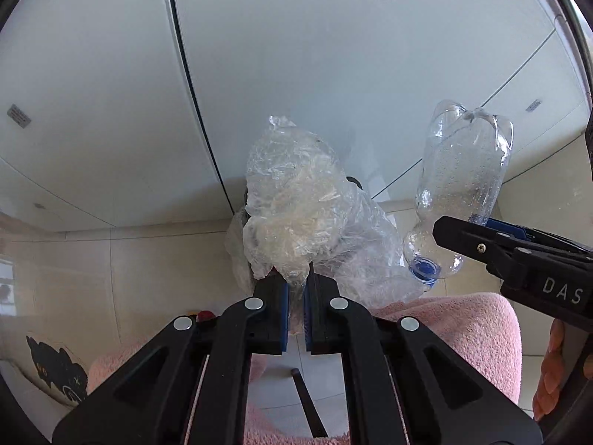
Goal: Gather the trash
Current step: 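Carry the plastic wrap and bottle down over the floor bin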
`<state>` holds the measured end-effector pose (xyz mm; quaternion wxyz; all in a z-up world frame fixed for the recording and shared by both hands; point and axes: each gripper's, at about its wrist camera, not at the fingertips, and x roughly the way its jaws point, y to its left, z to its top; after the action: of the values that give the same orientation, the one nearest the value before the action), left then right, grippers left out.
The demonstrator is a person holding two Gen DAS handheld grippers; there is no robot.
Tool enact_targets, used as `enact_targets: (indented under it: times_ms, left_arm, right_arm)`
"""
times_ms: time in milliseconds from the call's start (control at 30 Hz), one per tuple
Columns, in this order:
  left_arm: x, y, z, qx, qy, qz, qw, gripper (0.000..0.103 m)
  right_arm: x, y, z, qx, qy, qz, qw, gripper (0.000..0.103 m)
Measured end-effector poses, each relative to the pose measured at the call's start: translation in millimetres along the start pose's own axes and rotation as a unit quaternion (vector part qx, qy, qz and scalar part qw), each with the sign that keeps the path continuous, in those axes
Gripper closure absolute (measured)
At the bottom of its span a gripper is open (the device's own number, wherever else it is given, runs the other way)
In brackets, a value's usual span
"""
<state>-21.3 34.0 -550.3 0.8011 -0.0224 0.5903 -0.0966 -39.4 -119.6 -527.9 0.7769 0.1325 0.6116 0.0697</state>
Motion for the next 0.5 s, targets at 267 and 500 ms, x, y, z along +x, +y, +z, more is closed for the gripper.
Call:
enact_targets:
  times_ms: [267, 500]
  left_arm:
    - [55.7, 5.1, 11.2, -0.021, 0.047, -0.001, 0.9987, 0.098]
    - [79.2, -1.1, 13.8, -0.026, 0.072, -0.002, 0.9971, 0.094]
  right_arm:
    - [56.7, -10.9, 6.2, 0.016, 0.050, 0.001, 0.999, 0.051]
    - [80.9, -15.4, 9.4, 0.035, 0.077, 0.005, 0.996, 0.057]
